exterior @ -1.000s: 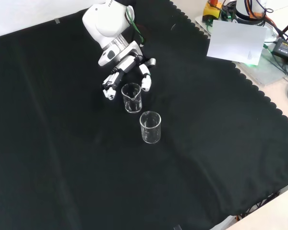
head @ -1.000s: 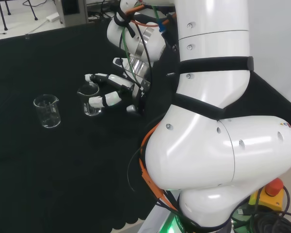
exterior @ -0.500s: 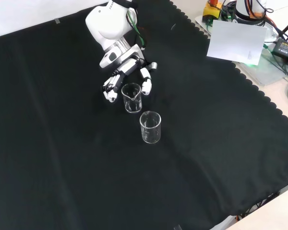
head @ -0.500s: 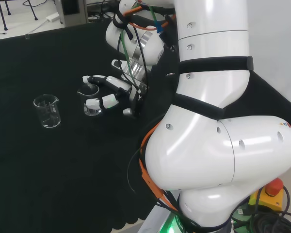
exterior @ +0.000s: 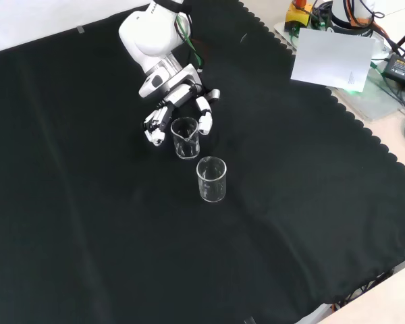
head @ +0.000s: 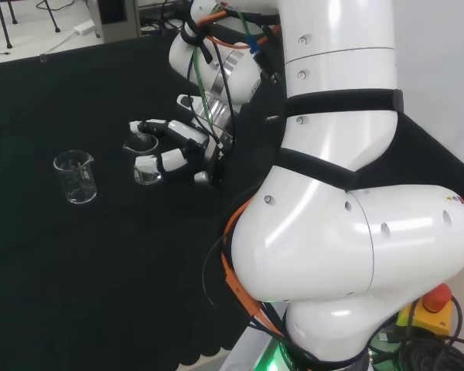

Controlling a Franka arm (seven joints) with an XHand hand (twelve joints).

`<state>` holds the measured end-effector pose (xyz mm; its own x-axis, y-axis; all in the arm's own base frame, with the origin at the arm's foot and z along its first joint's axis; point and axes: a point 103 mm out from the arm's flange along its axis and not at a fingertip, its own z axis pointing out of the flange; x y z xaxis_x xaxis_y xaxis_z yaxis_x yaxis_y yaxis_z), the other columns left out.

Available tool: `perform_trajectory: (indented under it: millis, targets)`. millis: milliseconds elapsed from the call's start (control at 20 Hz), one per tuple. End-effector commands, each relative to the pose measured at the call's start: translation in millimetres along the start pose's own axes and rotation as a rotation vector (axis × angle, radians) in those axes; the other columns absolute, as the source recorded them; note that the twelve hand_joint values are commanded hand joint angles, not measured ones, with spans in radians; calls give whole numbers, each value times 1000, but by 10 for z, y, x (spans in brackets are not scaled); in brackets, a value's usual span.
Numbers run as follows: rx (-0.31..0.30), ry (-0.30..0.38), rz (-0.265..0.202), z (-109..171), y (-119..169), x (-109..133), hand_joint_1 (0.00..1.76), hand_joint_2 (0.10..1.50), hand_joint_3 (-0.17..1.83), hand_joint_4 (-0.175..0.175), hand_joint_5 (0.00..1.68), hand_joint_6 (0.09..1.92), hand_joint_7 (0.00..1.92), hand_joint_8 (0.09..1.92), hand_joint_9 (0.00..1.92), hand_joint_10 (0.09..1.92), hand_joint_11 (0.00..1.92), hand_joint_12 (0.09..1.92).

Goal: Pick up the beaker on the right.

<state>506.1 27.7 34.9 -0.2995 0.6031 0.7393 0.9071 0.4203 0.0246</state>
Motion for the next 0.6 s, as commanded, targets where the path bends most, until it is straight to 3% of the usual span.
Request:
perform_trajectory:
  millis: [50, 600]
  targets:
    - [2, 24, -6, 27, 32, 18, 856, 512, 613, -32, 414, 87, 303, 545, 392, 631, 0, 1189]
    - [-10, 48, 0, 46, 32, -9, 909, 509, 611, -39, 441, 87, 323, 546, 441, 614, 0, 1262]
